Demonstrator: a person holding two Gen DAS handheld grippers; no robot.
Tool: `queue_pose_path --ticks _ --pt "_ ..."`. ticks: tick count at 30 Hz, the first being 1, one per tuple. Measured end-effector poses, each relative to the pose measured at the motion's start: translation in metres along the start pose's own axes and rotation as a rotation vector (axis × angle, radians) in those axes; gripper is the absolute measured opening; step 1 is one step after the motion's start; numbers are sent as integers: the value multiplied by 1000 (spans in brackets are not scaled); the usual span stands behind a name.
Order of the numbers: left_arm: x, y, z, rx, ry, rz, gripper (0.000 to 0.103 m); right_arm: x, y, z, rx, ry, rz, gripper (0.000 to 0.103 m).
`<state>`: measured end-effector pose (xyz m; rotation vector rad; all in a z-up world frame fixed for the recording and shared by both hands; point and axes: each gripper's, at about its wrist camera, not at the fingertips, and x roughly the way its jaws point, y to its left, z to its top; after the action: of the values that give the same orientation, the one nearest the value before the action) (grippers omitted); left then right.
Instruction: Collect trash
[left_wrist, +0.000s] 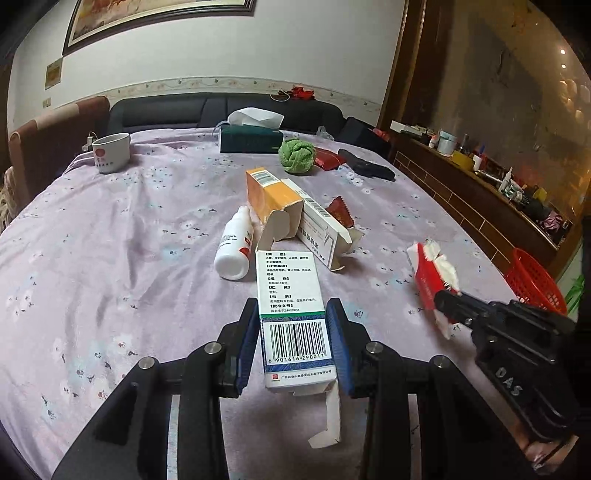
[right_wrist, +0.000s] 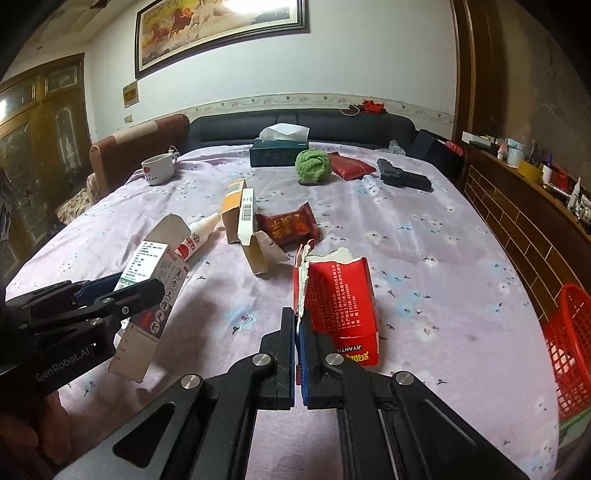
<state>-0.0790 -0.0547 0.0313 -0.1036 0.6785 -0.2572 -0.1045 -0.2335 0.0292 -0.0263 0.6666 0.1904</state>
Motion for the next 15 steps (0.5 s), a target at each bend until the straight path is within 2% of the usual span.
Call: queue_pose_path --ticks 6,15 --pt "1 1 -1 -14 9 -9 35 9 -6 -1 44 37 16 2" --pt "2 0 -1 -12 10 -18 35 15 -4 -1 31 71 -51 2"
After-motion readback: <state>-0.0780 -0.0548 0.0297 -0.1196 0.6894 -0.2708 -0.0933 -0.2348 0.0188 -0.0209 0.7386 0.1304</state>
